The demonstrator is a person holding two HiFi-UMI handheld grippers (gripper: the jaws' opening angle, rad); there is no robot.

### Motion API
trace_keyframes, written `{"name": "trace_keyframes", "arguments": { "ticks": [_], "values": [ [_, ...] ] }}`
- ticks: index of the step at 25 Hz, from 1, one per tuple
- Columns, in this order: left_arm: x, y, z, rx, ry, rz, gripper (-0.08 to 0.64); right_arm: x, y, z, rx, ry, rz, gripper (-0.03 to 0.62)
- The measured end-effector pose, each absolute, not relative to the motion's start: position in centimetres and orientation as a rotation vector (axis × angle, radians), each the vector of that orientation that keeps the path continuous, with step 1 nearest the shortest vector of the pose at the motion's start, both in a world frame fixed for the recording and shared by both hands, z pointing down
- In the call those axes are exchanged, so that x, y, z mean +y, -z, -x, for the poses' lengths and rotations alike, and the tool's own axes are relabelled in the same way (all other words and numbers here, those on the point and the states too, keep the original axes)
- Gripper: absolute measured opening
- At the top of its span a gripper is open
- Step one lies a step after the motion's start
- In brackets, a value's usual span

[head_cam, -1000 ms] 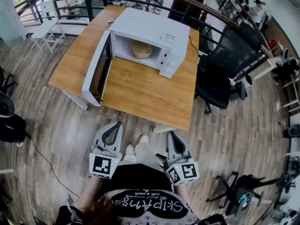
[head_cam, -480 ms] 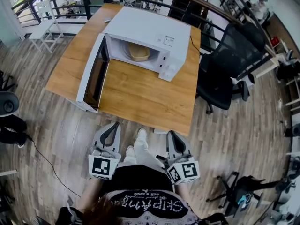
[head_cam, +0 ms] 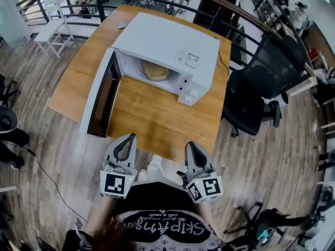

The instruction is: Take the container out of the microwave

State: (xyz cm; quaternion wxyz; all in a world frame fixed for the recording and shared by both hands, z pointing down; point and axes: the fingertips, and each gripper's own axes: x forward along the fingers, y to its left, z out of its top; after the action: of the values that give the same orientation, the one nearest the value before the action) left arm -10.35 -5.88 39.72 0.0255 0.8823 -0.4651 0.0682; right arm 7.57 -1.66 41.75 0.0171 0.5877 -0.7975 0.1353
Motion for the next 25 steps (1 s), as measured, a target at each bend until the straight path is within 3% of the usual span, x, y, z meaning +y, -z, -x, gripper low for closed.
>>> {"name": "trace_keyframes", "arguments": {
  "ticks": [25],
  "values": [
    [-11.7,-40.0,6.0,-1.546,-0.195,-2.663,0.034,-8.7,-42.9,-13.5,-2.529,-0.448,-1.765,0.037]
  ]
}}
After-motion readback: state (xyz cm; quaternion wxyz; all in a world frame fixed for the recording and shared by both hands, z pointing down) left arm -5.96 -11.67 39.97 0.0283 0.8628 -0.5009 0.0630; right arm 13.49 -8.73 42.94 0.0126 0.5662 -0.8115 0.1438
